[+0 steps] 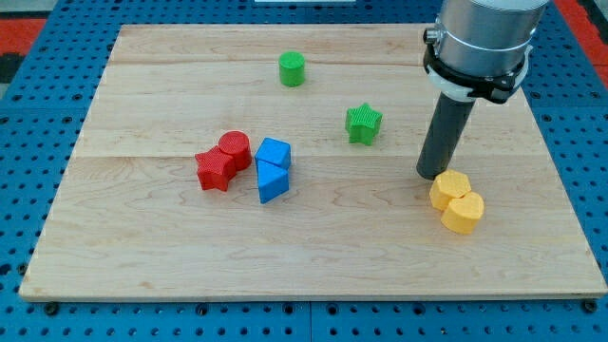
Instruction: Slide the green star diagonally to the green circle
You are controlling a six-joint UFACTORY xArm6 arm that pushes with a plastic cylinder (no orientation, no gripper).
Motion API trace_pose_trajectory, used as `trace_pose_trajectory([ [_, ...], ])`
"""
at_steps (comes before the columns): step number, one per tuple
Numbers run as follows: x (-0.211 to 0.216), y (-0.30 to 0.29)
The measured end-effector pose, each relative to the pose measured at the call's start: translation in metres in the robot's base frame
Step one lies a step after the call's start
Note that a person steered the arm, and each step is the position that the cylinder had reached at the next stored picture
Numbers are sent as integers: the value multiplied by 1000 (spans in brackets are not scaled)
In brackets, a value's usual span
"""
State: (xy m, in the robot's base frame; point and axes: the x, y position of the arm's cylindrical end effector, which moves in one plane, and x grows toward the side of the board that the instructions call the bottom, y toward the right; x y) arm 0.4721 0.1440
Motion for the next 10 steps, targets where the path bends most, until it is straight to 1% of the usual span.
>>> trace_pose_trajectory([
  [1,-16,-24],
  [5,-16,-46],
  [7,-16,-46],
  [9,-30,-45],
  [10,-28,-69],
])
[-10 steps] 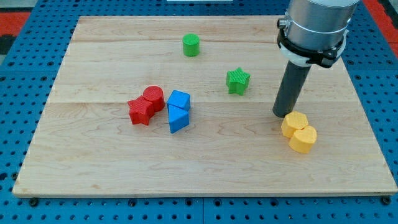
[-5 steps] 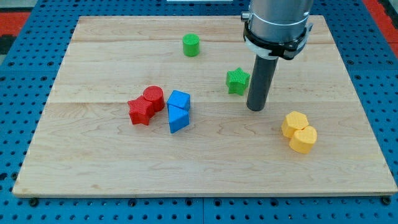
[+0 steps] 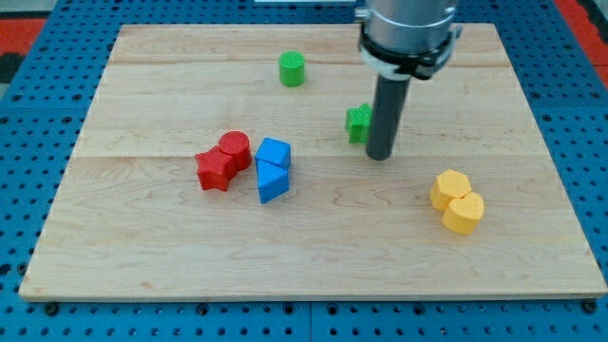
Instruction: Slide the green star diagonally to the green circle
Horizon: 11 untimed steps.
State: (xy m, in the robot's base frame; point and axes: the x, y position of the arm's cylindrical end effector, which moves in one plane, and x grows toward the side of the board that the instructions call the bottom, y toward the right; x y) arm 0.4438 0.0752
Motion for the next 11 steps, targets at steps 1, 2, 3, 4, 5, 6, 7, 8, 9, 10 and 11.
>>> trace_pose_trajectory([
  [1,15,-29],
  [2,-15,-26],
  [3,-38,-19],
  [4,-48,-19],
  [5,-48,-19],
  [6,-48,-25],
  [7,-48,-25],
  [8,-44,-12],
  [9,-28,-4],
  [10,29,-30],
  [11,109,-95],
])
